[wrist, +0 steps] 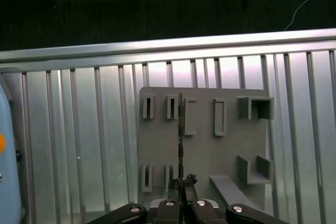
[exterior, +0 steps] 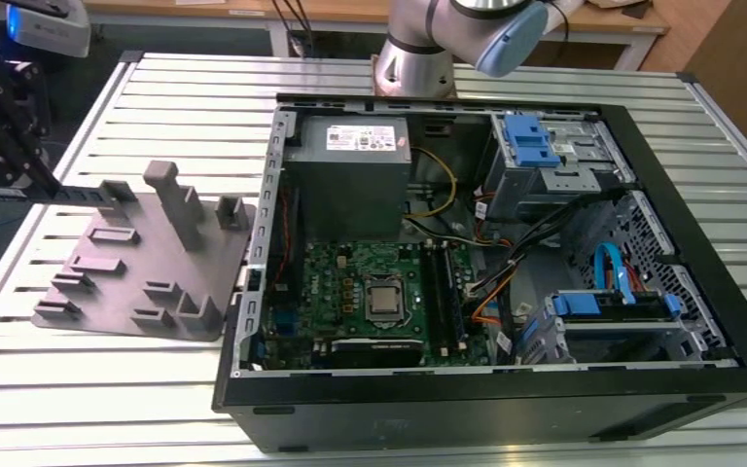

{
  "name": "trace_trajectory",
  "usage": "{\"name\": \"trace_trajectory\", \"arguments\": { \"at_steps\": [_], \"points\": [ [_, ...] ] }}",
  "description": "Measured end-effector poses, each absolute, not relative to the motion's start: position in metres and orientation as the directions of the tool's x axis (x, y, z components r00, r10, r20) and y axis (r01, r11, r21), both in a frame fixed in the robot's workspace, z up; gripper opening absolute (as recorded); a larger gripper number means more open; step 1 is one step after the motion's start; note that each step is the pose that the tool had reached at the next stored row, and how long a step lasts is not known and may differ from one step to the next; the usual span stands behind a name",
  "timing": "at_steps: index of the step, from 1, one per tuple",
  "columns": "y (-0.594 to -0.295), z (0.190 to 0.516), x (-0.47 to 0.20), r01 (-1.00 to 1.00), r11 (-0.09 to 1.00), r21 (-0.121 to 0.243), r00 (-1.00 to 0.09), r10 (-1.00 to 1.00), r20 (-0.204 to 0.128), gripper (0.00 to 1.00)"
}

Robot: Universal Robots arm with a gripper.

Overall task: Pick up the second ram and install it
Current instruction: 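Pick up the second ram and move it above second insertion slot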

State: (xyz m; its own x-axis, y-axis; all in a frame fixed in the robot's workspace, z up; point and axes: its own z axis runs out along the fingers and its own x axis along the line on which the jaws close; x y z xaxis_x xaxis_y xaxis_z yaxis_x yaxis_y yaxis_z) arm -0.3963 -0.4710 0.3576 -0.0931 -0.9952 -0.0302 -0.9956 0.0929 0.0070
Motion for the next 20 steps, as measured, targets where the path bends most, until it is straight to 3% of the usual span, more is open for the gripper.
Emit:
{"name": "trace_trajectory", "arguments": {
  "at_steps": [10, 20],
  "points": [
    [-0.471, 0.387, -0.396, -0.996, 0.093, 0.007, -0.093, -0.995, -0.030, 0.11],
    [-0.471, 0.387, -0.392, -0.996, 0.093, 0.007, -0.093, -0.995, -0.031, 0.11]
  ]
}}
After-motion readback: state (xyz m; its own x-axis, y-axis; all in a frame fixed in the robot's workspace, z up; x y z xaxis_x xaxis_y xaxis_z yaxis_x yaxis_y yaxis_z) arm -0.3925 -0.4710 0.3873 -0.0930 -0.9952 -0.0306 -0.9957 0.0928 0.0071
